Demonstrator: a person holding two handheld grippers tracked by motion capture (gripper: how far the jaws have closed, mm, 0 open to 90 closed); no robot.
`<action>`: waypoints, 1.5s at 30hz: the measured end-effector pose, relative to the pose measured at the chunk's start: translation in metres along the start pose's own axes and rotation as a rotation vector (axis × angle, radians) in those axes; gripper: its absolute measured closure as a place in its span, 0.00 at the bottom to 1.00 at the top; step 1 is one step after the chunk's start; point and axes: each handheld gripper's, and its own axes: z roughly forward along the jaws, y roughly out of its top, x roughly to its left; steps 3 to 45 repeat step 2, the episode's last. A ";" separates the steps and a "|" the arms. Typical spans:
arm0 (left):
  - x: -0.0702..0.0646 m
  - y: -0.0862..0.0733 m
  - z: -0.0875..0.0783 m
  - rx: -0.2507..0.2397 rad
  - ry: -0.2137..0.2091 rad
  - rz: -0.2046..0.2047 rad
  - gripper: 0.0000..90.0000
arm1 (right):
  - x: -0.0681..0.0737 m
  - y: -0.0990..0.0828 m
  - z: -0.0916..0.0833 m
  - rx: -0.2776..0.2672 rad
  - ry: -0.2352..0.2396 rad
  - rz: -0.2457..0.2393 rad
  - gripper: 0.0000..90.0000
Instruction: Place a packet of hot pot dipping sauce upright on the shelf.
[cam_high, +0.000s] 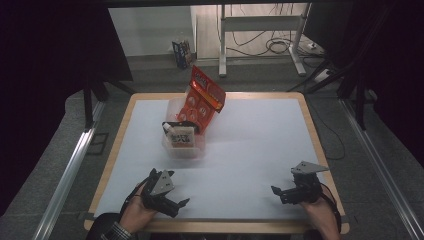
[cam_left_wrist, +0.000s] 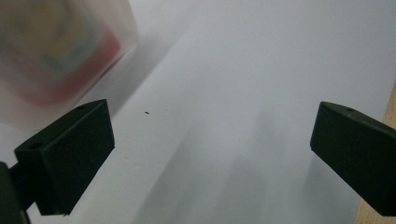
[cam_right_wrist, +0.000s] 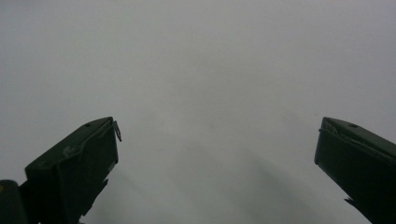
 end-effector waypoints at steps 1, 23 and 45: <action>0.000 0.000 0.000 0.000 0.000 0.001 0.00 | 0.000 0.000 0.000 0.004 0.000 -0.005 0.00; 0.000 0.000 0.000 -0.001 0.000 0.000 0.00 | 0.000 0.000 0.000 0.006 0.000 -0.006 0.00; 0.000 0.000 0.000 -0.001 0.000 0.000 0.00 | 0.000 0.000 0.000 0.006 0.000 -0.006 0.00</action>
